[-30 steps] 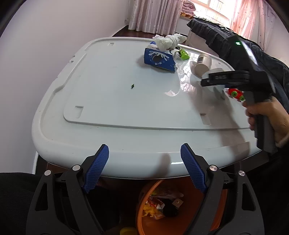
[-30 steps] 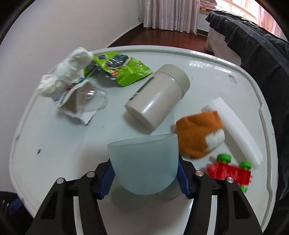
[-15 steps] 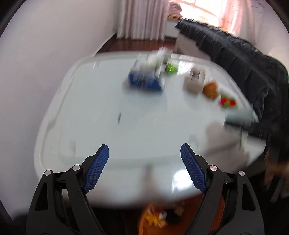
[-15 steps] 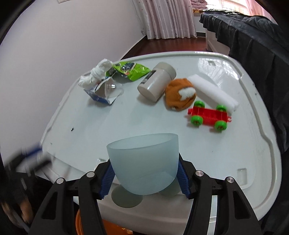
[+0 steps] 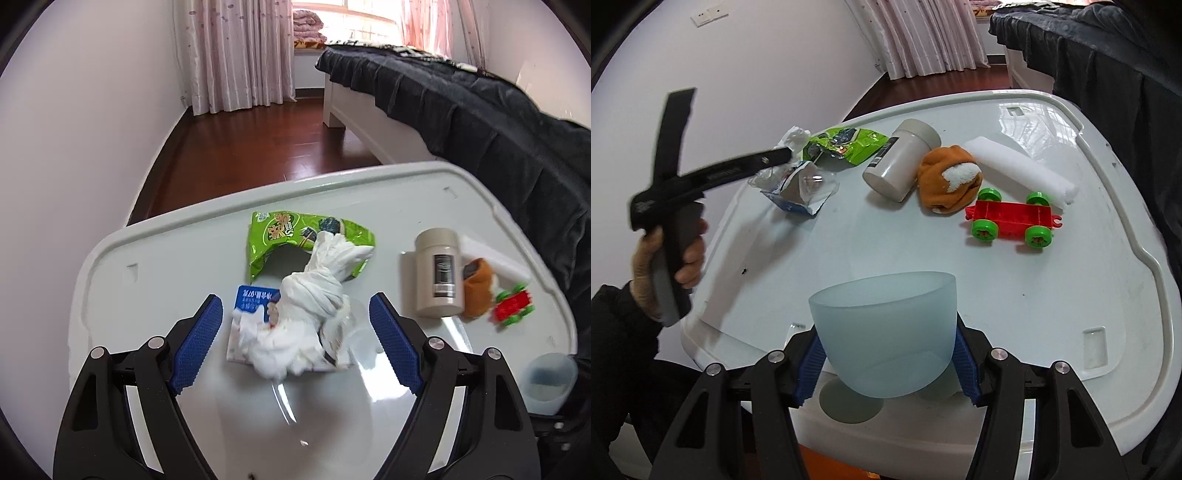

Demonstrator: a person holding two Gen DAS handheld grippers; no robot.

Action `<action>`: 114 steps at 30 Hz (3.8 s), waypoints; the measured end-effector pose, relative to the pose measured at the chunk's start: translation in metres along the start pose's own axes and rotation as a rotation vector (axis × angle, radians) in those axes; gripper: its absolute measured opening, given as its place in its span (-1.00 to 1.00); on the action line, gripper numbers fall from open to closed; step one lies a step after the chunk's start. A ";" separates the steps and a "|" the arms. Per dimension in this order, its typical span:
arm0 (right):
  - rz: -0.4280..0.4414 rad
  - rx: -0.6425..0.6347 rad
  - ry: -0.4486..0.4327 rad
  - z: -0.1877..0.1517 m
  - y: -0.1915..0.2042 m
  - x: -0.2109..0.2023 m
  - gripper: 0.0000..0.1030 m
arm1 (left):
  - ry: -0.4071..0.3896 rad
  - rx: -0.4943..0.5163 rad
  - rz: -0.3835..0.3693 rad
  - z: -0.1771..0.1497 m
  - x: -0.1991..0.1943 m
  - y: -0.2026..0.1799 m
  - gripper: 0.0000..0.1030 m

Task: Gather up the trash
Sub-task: 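Grasp the clear plastic cup with the right tool while the left tool grasps the white tissue, then carry the tissue and clear cup over the orange bucket and open both tools, then move both tools back over the table and grasp the red toy car with the right tool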

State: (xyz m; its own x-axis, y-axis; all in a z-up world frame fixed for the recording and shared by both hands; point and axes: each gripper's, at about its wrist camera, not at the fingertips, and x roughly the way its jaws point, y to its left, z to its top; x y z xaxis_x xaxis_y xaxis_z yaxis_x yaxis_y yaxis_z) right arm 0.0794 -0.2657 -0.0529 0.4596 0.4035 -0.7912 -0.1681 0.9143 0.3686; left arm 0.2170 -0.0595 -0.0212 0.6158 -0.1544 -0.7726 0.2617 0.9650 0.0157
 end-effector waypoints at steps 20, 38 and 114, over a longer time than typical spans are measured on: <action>-0.005 -0.013 -0.023 0.004 0.007 0.000 0.15 | -0.089 -0.024 0.021 -0.008 -0.042 -0.029 -0.34; 0.007 -0.130 -0.066 -0.067 0.072 -0.067 0.15 | 0.017 -0.150 0.063 -0.152 -0.174 -0.086 -0.34; -0.091 -0.069 -0.012 -0.055 0.025 -0.077 0.53 | 0.166 -0.229 0.035 -0.202 -0.155 -0.064 0.40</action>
State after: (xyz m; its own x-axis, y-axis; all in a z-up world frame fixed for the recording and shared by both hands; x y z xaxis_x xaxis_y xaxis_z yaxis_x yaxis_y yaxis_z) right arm -0.0077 -0.2723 -0.0097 0.4859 0.3190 -0.8138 -0.1852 0.9475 0.2608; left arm -0.0450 -0.0550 -0.0307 0.4862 -0.1012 -0.8680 0.0561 0.9948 -0.0846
